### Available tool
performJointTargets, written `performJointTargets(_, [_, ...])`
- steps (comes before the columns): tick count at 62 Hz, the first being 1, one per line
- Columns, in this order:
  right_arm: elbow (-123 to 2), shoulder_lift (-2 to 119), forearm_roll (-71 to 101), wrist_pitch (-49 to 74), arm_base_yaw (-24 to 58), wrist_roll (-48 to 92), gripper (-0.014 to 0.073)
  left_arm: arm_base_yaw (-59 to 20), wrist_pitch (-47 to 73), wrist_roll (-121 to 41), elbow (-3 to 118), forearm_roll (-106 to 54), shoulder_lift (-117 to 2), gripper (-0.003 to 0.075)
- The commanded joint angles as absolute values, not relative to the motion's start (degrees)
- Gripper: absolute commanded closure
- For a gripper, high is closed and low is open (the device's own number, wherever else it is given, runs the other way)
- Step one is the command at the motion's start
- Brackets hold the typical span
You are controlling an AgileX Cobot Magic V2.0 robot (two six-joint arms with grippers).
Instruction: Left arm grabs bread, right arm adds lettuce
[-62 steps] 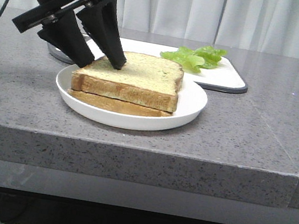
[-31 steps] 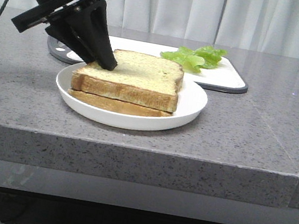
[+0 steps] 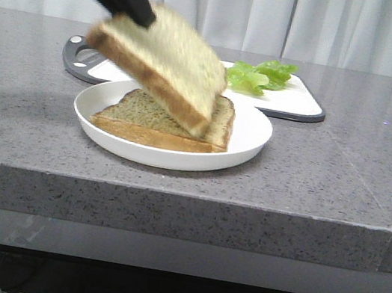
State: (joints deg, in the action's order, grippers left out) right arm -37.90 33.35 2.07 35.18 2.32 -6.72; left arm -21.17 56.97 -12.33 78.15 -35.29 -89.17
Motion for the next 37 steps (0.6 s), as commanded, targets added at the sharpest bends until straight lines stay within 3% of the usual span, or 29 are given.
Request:
performJointTargets(1, [-40.45,35.83,2.55,30.32,2.27,-6.51,0.0146,-21.61,55.56,-12.53,78.70,-36.84,-82.86,0.0741])
performJointTargets(37, [-58.54,66.49,19.74,31.69,3.56,7.32,0.0146,-18.57,53.16,-12.36,65.09,-32.99,-62.24,0.0741])
